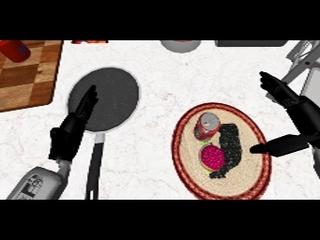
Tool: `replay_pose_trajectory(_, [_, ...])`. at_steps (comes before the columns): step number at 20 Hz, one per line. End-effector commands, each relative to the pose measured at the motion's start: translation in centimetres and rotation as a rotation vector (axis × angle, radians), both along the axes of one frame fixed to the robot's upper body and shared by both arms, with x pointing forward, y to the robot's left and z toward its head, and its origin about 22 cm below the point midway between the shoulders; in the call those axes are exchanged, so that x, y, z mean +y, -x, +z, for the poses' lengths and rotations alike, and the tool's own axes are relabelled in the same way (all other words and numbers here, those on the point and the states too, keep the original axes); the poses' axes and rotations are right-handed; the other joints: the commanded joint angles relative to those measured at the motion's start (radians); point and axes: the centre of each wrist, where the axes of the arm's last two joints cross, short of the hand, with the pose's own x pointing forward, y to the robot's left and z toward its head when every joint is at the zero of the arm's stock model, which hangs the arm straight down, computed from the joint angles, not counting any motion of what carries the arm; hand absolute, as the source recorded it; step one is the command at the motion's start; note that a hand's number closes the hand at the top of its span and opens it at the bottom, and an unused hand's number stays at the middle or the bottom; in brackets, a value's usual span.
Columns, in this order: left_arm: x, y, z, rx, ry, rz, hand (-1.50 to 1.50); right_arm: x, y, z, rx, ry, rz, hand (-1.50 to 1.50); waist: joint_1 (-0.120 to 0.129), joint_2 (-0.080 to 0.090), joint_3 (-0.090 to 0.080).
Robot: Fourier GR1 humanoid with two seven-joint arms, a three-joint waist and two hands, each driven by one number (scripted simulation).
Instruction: Pick the cupcake from the placemat and place it in the tiered shelf
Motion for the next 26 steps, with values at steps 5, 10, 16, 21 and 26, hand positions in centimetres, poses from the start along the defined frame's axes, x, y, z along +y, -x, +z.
replay_pose_trajectory(5, [1.4,-0.6,1.2,-0.003,-0.007,0.006,0.00,3.3,0.4,6.9,0.090,0.389,0.128,-1.50,0.013,-0.002,-0.001])
replay_pose_trajectory(10, [0.0,-0.5,0.9,-0.003,0.002,0.005,0.00,5.1,3.0,9.9,0.122,0.640,0.209,-1.50,-0.005,-0.004,-0.001])
replay_pose_trajectory(16, [-0.2,0.2,0.3,-0.002,0.003,-0.009,0.00,7.5,4.9,9.9,0.162,0.714,0.188,-1.50,0.004,0.001,0.001])
replay_pose_trajectory(21, [1.9,0.7,1.2,0.009,0.008,-0.020,0.00,10.1,6.6,10.5,0.150,0.684,0.173,-1.50,0.009,0.001,0.001])
replay_pose_trajectory(26, [0.6,0.9,-0.5,-0.020,-0.007,-0.006,0.00,10.8,9.1,9.8,0.117,0.700,0.154,-1.50,0.006,0.001,0.001])
